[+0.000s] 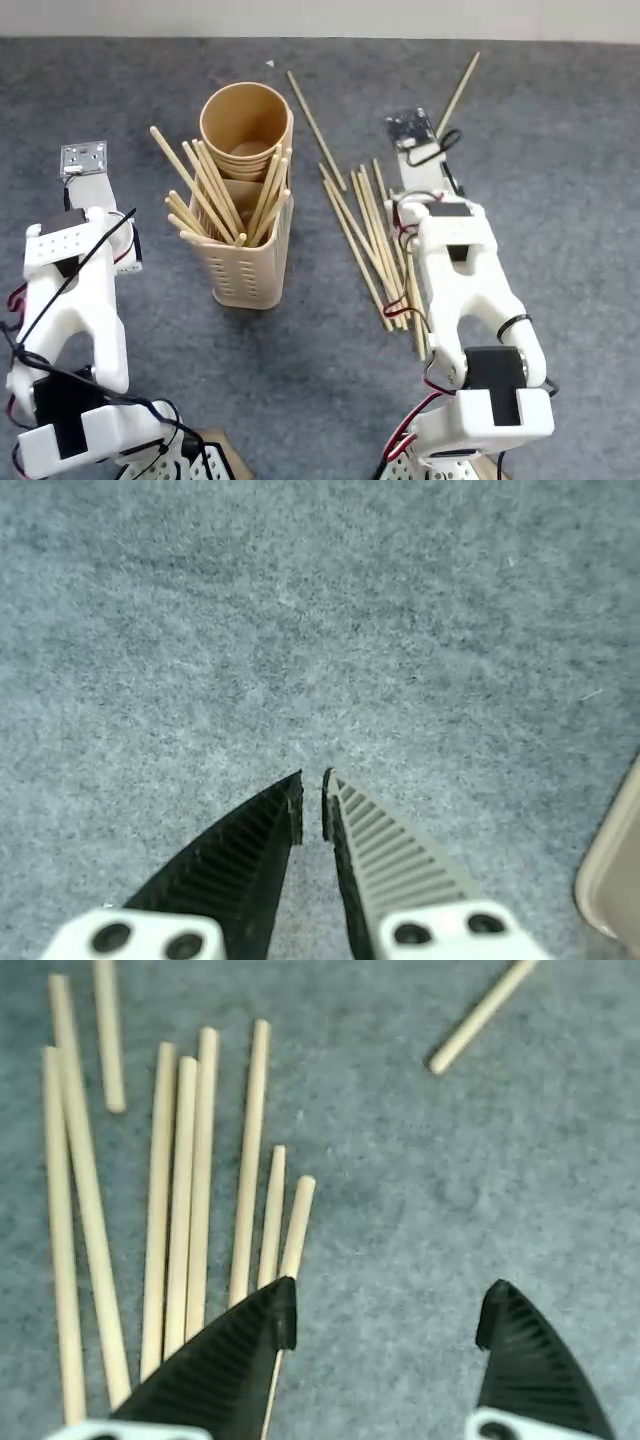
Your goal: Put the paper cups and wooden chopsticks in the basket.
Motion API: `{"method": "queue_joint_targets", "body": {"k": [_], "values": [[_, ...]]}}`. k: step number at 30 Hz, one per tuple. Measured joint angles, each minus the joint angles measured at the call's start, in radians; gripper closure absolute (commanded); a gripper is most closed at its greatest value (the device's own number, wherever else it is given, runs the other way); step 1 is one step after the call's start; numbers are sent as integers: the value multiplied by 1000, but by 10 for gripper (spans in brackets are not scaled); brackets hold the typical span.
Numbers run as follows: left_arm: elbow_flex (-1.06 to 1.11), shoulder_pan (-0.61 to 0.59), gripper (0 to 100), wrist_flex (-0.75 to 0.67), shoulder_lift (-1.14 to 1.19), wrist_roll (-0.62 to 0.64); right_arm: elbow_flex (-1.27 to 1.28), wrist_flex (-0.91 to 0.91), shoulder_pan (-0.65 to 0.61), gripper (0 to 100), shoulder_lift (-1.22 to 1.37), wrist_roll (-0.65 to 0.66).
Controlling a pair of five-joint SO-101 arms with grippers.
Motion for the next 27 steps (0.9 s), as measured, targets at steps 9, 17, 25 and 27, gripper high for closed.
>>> {"method": "queue_joint_targets", "body": {"k": [9, 17, 25, 27], "values": [[0, 0, 926, 0, 0, 0, 201, -203, 0, 710, 0, 9], [0, 0, 926, 0, 0, 0, 195, -189, 3, 711, 89, 77], [0, 0, 926, 0, 0, 0, 107, -103, 3, 898, 121, 78], [0, 0, 926, 0, 0, 0, 104, -101, 3, 869, 121, 37]]}}
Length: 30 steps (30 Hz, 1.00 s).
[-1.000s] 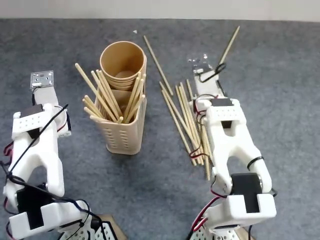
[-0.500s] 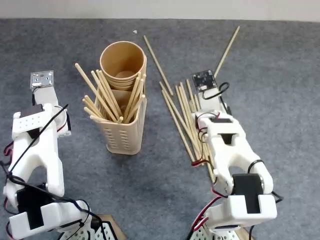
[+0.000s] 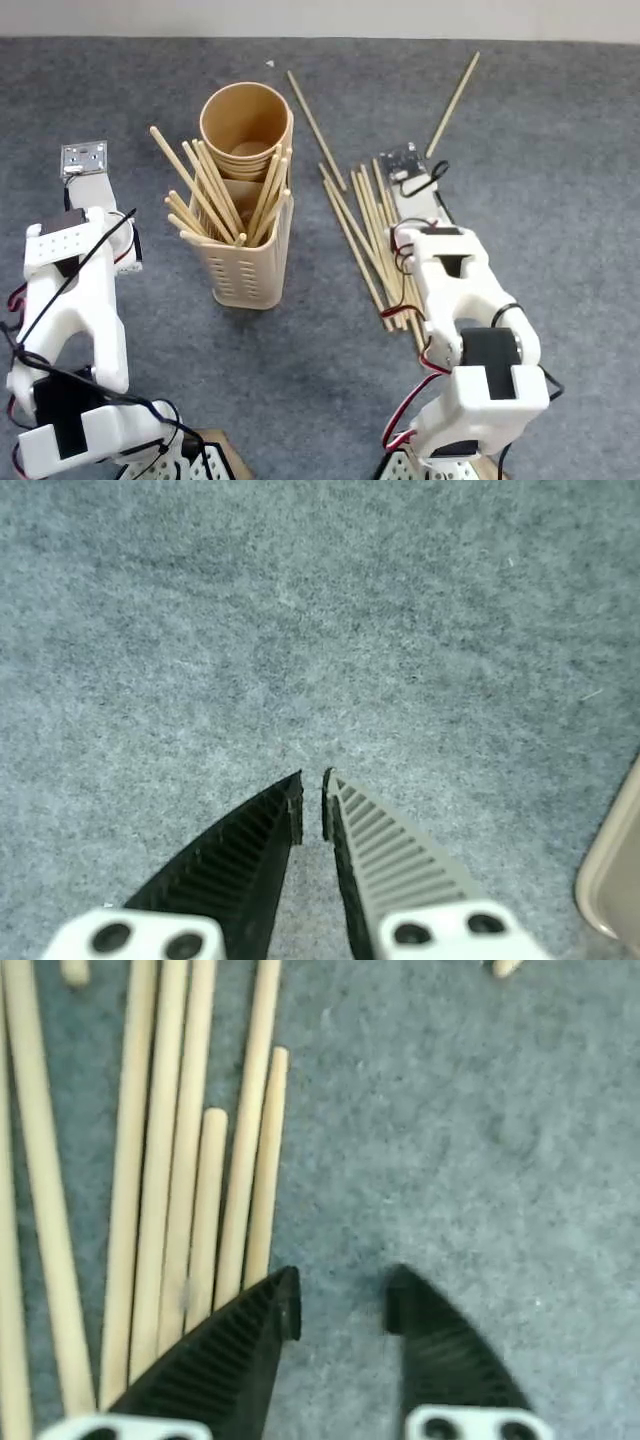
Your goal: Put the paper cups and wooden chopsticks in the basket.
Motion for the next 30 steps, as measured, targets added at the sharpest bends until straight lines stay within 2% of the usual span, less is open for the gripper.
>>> {"method": "queue_joint_targets", "body": {"k": [5, 14, 30], "values": [[0, 0, 926, 0, 0, 0, 0, 6, -3, 762, -34, -40], [0, 6, 926, 0, 0, 0, 172, -34, -57, 762, -172, -41], [0, 8, 926, 0, 0, 0, 253, -34, -77, 762, -287, -71]]}}
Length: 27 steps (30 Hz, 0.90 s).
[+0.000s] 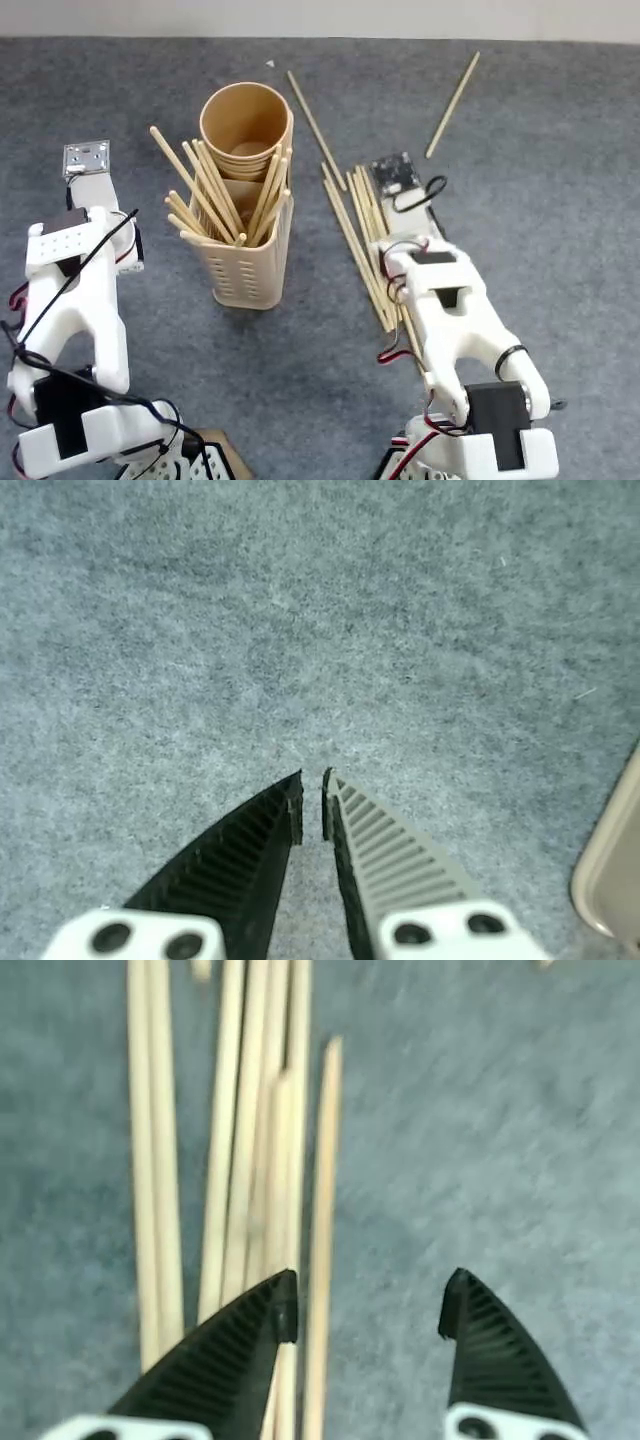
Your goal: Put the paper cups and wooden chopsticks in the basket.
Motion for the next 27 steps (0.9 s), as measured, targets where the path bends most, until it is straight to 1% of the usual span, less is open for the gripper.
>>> {"method": "queue_joint_targets", "body": {"k": [4, 8, 10, 12, 14, 15, 17, 19, 24, 25, 27], "values": [[0, 0, 926, 0, 0, 0, 9, 0, -5, 762, 43, 38], [0, 0, 926, 0, 0, 0, -6, -6, 5, 762, 109, 43], [0, 0, 926, 0, 0, 0, -37, 18, 2, 765, 132, 43], [0, 0, 926, 0, 0, 0, -71, 52, 2, 827, 157, 43], [0, 0, 926, 0, 0, 0, -100, 66, 2, 952, 175, 43], [0, 0, 926, 0, 0, 0, -107, 68, 2, 998, 181, 43], [0, 0, 926, 0, 0, 0, -117, 74, 2, 979, 190, 43], [0, 0, 926, 0, 0, 0, -118, 74, 0, 996, 196, 44], [0, 0, 926, 0, 0, 0, -123, 74, 2, 994, 196, 44], [0, 0, 926, 0, 0, 0, -126, 74, 6, 994, 198, 35], [0, 0, 926, 0, 0, 0, -124, 74, 23, 994, 152, -26]]}}
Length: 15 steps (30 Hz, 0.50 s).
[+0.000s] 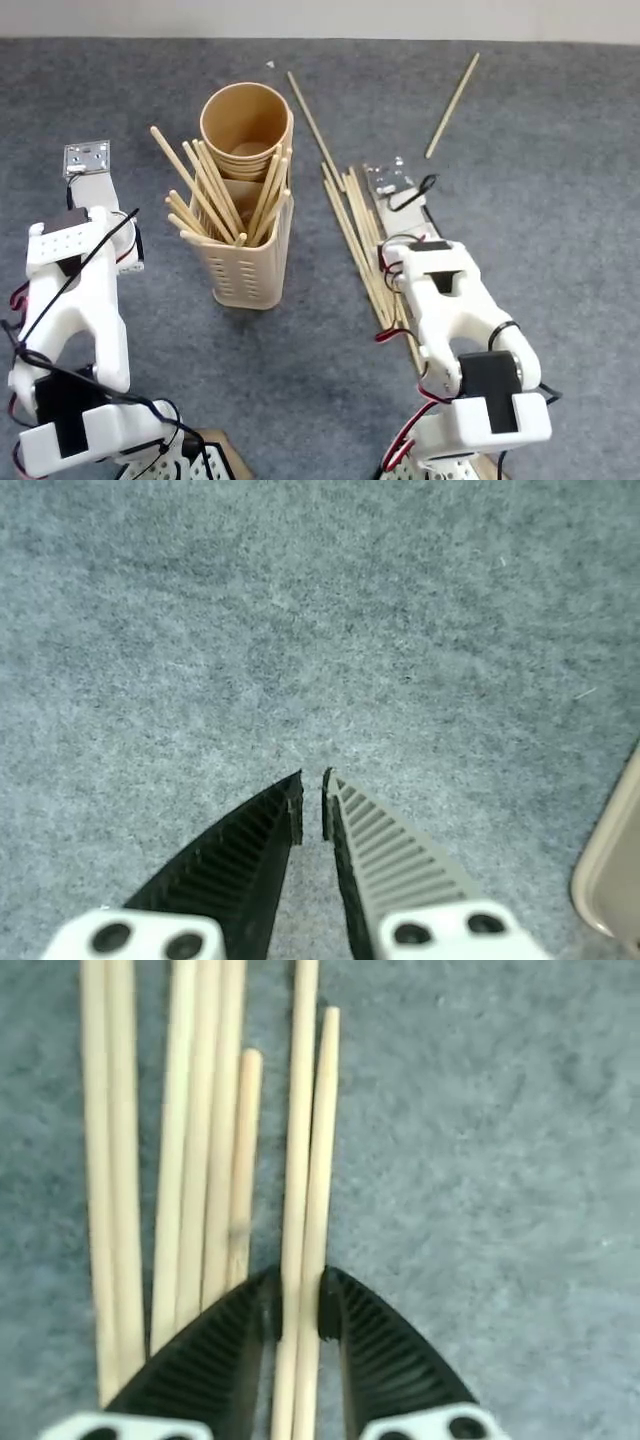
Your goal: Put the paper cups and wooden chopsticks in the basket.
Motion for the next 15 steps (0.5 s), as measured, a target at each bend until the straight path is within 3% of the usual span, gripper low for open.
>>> {"method": "queue_joint_targets", "body": {"k": [9, 15], "values": [[0, 0, 926, 0, 0, 0, 6, -64, 38, 988, -539, -307], [0, 0, 926, 0, 0, 0, -12, -147, -144, 990, -809, -364]]}}
